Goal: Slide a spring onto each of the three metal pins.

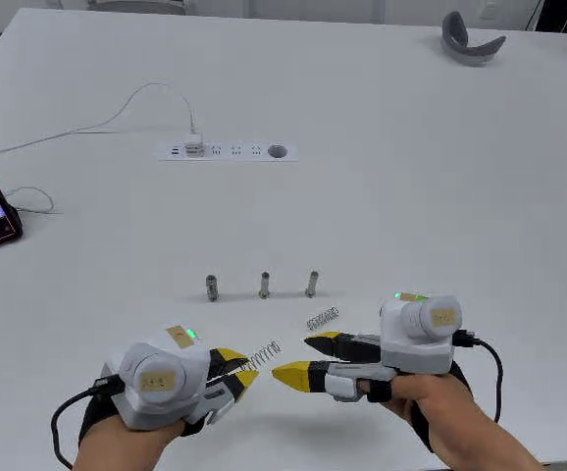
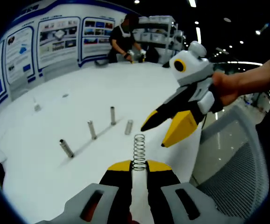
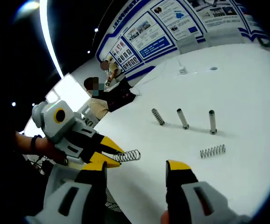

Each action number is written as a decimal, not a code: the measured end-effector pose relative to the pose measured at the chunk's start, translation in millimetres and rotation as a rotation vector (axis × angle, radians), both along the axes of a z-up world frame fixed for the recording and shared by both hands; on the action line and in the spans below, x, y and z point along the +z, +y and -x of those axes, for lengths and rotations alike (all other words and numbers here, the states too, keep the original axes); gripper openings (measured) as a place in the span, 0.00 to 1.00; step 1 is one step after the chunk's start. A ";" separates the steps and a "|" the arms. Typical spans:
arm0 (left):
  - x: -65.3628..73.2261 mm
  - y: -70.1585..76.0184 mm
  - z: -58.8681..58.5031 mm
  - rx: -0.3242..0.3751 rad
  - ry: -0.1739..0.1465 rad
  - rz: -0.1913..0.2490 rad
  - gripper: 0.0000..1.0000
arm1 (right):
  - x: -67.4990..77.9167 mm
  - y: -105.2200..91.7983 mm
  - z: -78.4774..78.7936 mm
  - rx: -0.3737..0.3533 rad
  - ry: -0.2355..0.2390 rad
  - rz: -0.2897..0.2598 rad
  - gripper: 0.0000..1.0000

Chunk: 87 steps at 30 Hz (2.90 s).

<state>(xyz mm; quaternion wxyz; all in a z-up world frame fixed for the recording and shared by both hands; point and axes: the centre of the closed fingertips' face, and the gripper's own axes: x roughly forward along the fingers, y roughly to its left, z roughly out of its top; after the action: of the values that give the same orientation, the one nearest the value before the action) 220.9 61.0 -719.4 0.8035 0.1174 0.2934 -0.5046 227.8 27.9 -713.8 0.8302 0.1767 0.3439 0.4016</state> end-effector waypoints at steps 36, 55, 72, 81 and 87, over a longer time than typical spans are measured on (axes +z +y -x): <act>13.6 -22.9 11.5 -0.126 -0.044 0.003 0.10 | 16.9 6.3 5.2 0.016 0.071 -0.128 0.17; 33.3 -36.6 5.8 -0.190 -0.062 0.051 0.10 | 46.6 1.9 -1.3 0.053 0.006 -0.102 0.13; 54.7 -48.1 1.8 -0.281 -0.047 0.135 0.10 | 67.2 3.7 3.7 0.470 -0.167 0.260 0.12; 61.8 -51.5 6.9 -0.333 -0.049 0.146 0.09 | 70.4 5.7 13.2 0.673 -0.222 0.384 0.13; 58.2 -50.0 14.0 -0.385 -0.063 0.102 0.09 | 61.5 6.8 21.6 0.760 -0.227 0.450 0.13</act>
<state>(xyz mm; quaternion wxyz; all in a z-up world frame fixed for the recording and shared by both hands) 206.9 11.0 -661.1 0.7060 0.1463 0.2143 -0.6590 206.1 34.7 -652.3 0.6741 -0.1920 0.3700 0.6098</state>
